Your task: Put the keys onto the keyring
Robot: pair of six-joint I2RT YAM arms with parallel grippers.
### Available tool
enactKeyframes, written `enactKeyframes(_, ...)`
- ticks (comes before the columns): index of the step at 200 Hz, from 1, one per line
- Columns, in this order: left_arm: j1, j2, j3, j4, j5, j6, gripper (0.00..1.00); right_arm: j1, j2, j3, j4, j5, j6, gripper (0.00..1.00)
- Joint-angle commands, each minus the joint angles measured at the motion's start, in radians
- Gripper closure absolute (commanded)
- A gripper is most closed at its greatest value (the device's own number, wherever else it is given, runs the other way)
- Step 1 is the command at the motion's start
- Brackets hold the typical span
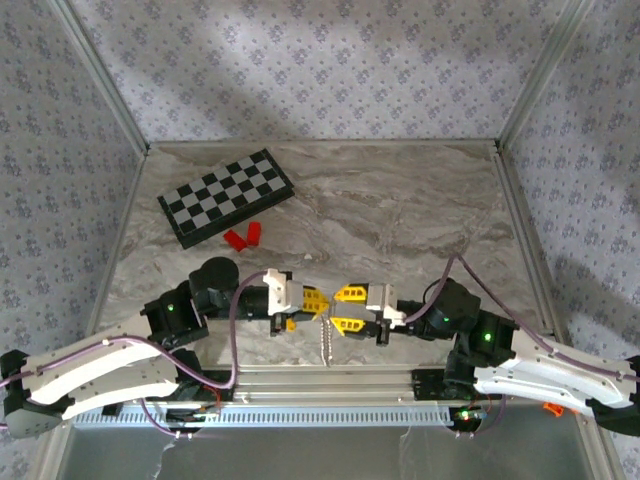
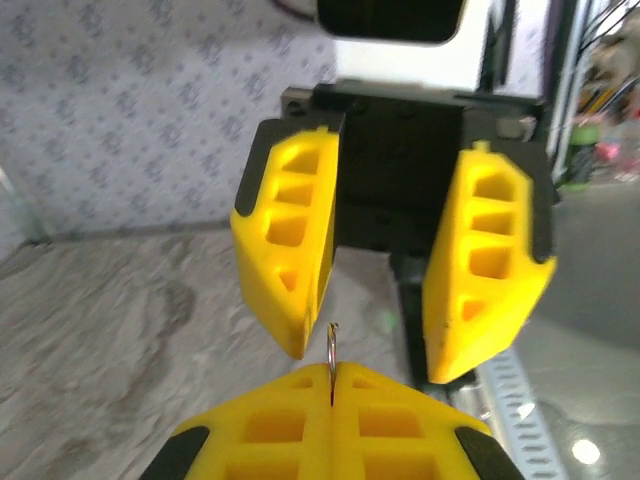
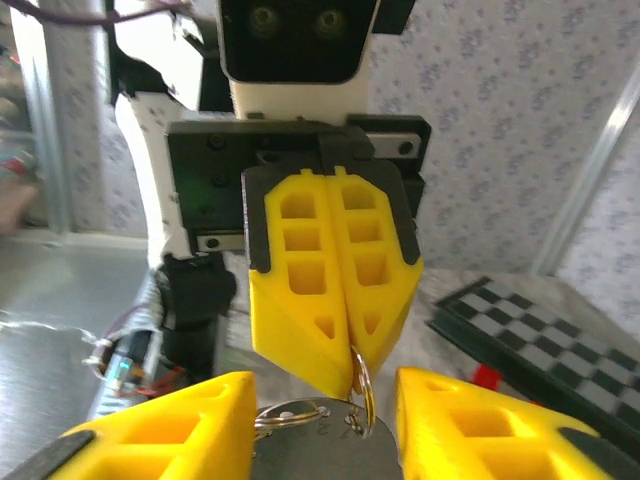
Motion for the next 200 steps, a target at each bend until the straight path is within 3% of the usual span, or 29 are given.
enactKeyframes(1,-0.021,0.025,0.09,-0.123,-0.161,0.114,1.0,-0.001,0.009,0.0,-0.051,0.116,-0.067,0.56)
enactKeyframes(35,-0.035,0.13,0.195,-0.294,-0.262,0.183,1.0,-0.014,0.025,-0.006,-0.098,0.17,-0.134,0.59)
enactKeyframes(78,-0.036,0.213,0.268,-0.426,-0.286,0.213,1.0,-0.034,-0.024,-0.03,-0.151,0.212,-0.165,0.64)
enactKeyframes(134,-0.036,0.216,0.28,-0.446,-0.267,0.207,1.0,-0.033,-0.028,-0.032,-0.18,0.267,-0.16,0.7)
enactKeyframes(200,-0.036,0.204,0.284,-0.452,-0.23,0.204,1.0,-0.045,0.022,-0.03,-0.158,0.177,-0.145,0.7)
